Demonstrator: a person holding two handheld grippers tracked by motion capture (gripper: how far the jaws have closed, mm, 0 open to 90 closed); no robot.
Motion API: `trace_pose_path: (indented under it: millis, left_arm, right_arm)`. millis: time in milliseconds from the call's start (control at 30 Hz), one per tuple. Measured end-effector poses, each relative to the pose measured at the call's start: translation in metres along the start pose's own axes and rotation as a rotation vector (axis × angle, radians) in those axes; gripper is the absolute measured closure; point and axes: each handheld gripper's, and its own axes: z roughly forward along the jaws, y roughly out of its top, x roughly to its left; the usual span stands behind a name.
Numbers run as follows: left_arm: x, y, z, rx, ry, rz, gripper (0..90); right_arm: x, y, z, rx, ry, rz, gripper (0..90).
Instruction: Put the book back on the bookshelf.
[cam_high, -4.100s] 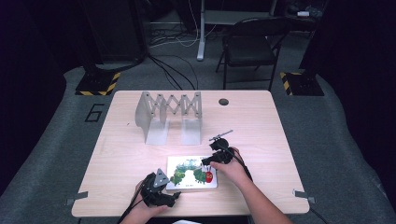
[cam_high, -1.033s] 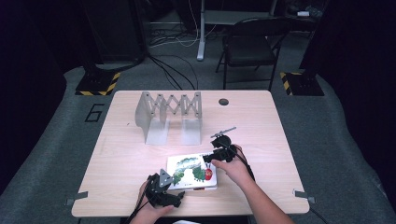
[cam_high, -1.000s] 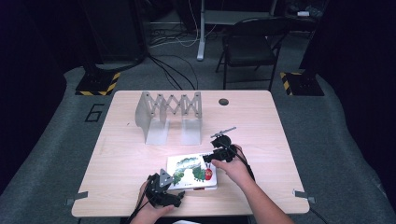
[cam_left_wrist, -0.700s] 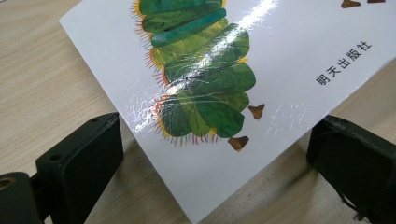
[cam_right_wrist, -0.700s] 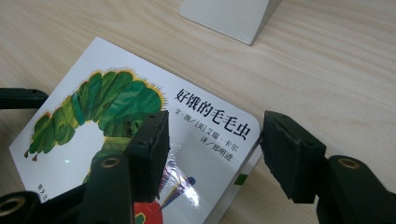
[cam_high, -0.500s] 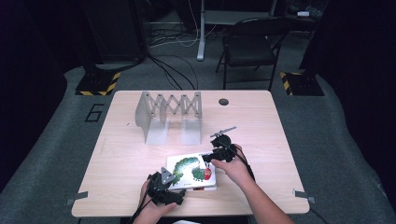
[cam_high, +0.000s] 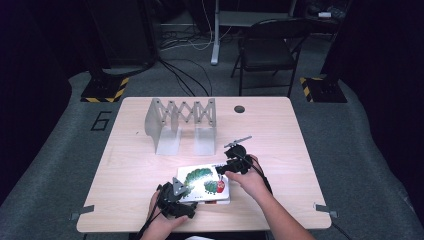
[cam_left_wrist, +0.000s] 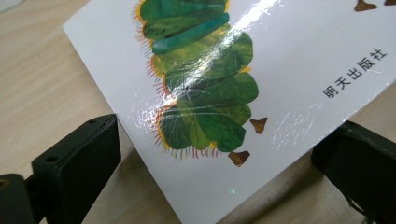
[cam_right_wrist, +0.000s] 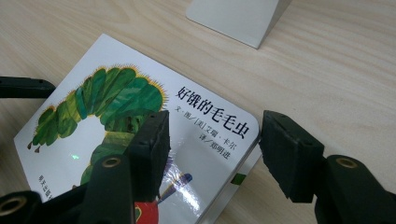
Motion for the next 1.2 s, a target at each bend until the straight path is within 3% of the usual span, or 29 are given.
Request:
trace_pose_path:
  millis: [367, 600, 1200]
  left_arm:
    - [-0.0021, 0.0000, -0.0013, -0.009, 0.016, 0.018, 4.4]
    - [-0.0064, -0.0006, -0.0028, -0.032, 0.041, 0.057, 6.5]
    - [-0.0085, -0.0023, -0.0035, -0.055, 0.053, 0.067, 8.1]
  right_arm:
    - [-0.0009, -0.0007, 0.0022, -0.001, 0.003, 0.005, 42.8]
    - [-0.0021, -0.0005, 0.0024, 0.003, 0.010, 0.008, 42.8]
    - [-0.0031, -0.0012, 0.0035, 0.009, 0.011, 0.012, 42.7]
